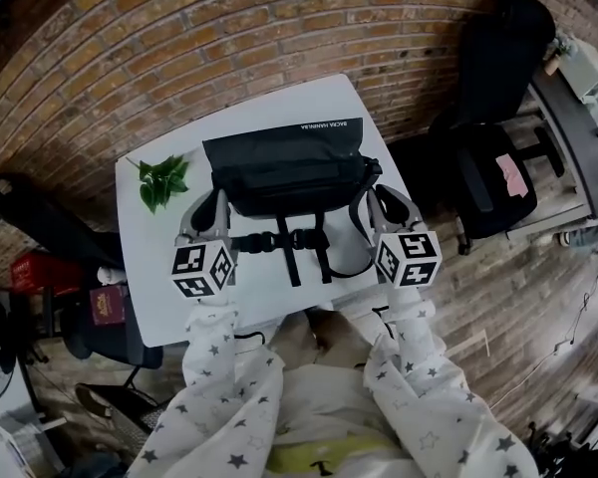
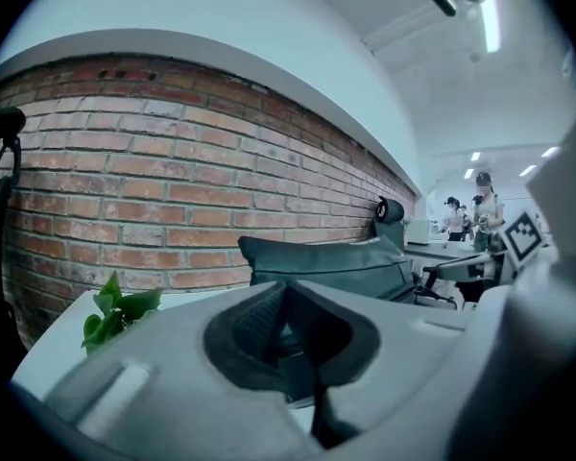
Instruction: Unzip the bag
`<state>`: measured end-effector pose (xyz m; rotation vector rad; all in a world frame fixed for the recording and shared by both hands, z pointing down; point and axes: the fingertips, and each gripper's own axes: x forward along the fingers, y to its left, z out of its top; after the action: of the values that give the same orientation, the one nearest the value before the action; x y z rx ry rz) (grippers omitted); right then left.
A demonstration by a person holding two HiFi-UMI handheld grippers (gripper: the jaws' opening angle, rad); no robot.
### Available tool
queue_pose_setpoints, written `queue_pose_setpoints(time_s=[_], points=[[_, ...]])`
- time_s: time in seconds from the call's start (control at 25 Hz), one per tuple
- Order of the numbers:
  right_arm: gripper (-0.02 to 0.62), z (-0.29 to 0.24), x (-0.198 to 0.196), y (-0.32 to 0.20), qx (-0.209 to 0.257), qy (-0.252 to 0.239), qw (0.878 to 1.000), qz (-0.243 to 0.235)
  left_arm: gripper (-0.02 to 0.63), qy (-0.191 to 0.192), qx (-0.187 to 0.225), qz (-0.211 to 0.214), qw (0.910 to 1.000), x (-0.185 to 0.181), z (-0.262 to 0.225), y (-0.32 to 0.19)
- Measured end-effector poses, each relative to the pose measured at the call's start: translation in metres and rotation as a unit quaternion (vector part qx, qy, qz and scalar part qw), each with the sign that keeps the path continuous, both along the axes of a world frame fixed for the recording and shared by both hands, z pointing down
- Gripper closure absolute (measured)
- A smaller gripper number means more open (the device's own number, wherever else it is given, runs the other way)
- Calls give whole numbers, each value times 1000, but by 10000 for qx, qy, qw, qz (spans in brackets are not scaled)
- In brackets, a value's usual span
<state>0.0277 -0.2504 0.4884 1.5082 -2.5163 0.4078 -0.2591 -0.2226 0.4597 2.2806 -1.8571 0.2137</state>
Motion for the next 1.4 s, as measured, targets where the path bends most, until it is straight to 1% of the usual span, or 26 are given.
queue_pose_setpoints(time_s=[0.16,0.4,0.56,0.68,0.92,1.08,1.4], points=[[586,-18,-3,5,161,9,9998,-105,607,58,31,187,9998,15,-7,13],[586,-43,-18,11,350,-209,9987,-312,607,49,33,359,9993,26,-17,26],[586,-61,-28,16,480,-276,9971,-524,607,33,70,344,9994,21,-27,34],[586,-76,-32,17,575,-474,9952,-632,608,39,136,355,9993,19,-36,37],[587,-101,-35,19,777,-850,9912,-659,609,13,302,429,9986,21,-57,37],[588,-113,-33,18,829,-1112,9883,-628,609,55,401,400,9984,20,-66,39],[588,-126,-29,16,1012,-1262,9853,-543,609,60,639,235,9977,3,-87,40]])
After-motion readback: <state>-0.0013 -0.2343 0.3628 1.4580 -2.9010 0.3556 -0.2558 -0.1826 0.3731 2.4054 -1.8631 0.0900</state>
